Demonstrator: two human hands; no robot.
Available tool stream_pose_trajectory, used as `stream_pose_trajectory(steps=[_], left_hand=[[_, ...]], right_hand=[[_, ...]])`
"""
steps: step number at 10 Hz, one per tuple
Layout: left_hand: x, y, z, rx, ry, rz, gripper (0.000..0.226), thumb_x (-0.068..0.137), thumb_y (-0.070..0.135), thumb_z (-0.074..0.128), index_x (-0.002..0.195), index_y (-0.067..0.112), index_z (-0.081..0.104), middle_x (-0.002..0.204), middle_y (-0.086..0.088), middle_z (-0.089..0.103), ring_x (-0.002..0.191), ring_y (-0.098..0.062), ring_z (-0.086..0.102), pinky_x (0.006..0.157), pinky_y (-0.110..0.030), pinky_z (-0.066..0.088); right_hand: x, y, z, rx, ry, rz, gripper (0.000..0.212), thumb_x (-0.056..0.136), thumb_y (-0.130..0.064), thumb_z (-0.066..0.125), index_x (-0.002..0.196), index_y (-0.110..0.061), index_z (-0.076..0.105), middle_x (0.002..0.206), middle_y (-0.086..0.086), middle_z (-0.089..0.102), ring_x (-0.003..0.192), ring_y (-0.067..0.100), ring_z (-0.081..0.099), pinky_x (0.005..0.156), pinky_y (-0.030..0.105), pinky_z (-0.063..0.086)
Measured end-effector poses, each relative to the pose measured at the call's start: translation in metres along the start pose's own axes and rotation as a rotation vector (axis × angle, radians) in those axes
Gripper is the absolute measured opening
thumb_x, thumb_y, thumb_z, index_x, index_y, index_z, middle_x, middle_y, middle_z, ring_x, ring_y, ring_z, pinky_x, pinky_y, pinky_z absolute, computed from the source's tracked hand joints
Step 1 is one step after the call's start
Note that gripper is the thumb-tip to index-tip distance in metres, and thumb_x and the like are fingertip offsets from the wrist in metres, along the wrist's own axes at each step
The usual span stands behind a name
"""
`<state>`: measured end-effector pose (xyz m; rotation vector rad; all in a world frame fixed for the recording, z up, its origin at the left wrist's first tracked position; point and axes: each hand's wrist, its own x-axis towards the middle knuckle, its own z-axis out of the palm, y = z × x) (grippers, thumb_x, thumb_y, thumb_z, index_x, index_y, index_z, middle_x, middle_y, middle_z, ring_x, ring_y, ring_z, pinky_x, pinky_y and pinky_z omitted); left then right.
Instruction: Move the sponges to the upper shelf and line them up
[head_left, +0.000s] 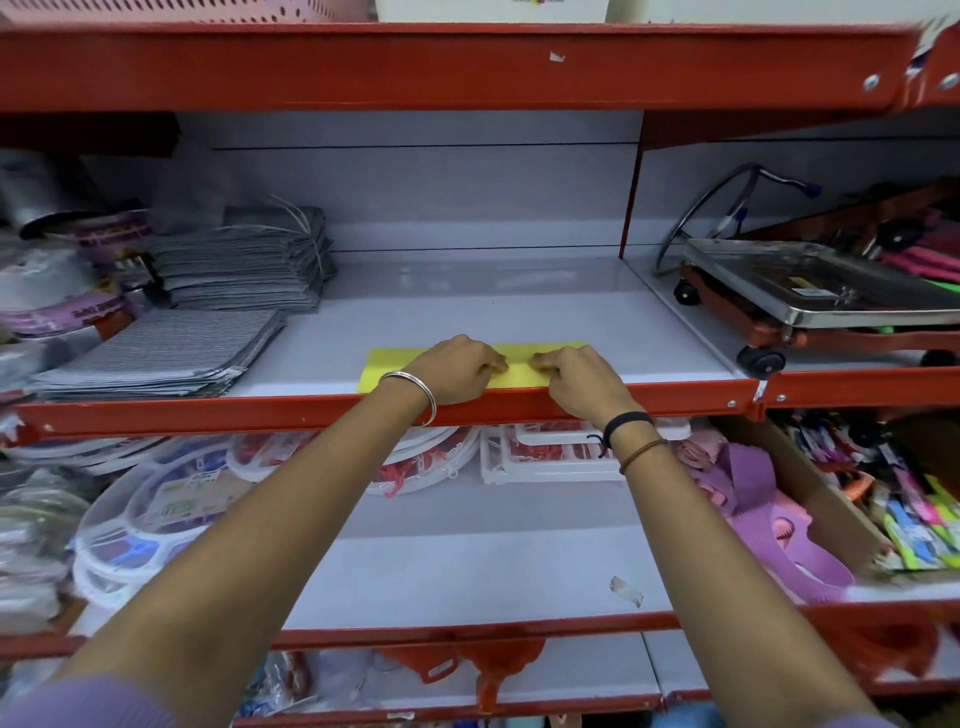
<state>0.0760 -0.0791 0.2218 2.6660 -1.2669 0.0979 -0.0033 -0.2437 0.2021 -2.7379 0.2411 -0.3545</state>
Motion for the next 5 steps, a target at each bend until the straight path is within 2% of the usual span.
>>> stream_pose_trajectory(steps=[2,3,4,5], left_hand=[[-0.005,0.003,0.001,0.027,-0.05,-0.023,0.044,0.091,0.007,0.037,0.13,0.015,0.056,0.143,0.002,0.048,0.129,-0.026,0.047,0.109,-0.038,0.038],[-0.014,0.008,-0.005,-0.006,-0.038,-0.029,0.044,0.091,0.006,0.038,0.13,0.014,0.055,0.143,0.002,0.048,0.131,-0.023,0.045,0.111,-0.034,0.036],[-0.027,0.003,-0.011,-0.008,0.143,0.006,0.044,0.091,0.009,0.04,0.133,0.016,0.051,0.146,0.001,0.044,0.132,-0.021,0.043,0.113,-0.035,0.03],[-0.033,0.003,-0.028,0.036,0.487,0.058,0.04,0.092,0.015,0.041,0.13,0.013,0.053,0.144,-0.003,0.047,0.131,-0.022,0.046,0.113,-0.039,0.027]], right_hand=[[-0.001,-0.008,0.005,-0.119,-0.045,-0.001,0.052,0.084,-0.001,0.041,0.13,-0.016,0.058,0.136,0.014,0.057,0.12,0.037,0.054,0.104,0.04,0.045],[-0.013,-0.012,-0.001,-0.082,-0.031,0.014,0.054,0.084,0.001,0.04,0.133,-0.015,0.055,0.133,0.018,0.058,0.121,0.037,0.053,0.102,0.041,0.046],[-0.023,-0.016,-0.011,0.023,0.11,-0.039,0.056,0.082,0.004,0.041,0.133,-0.013,0.055,0.138,0.013,0.056,0.128,0.03,0.051,0.106,0.039,0.044],[-0.028,-0.033,-0.038,0.126,0.393,-0.157,0.048,0.088,0.0,0.045,0.132,-0.013,0.056,0.141,0.005,0.054,0.132,0.022,0.049,0.108,0.037,0.043]])
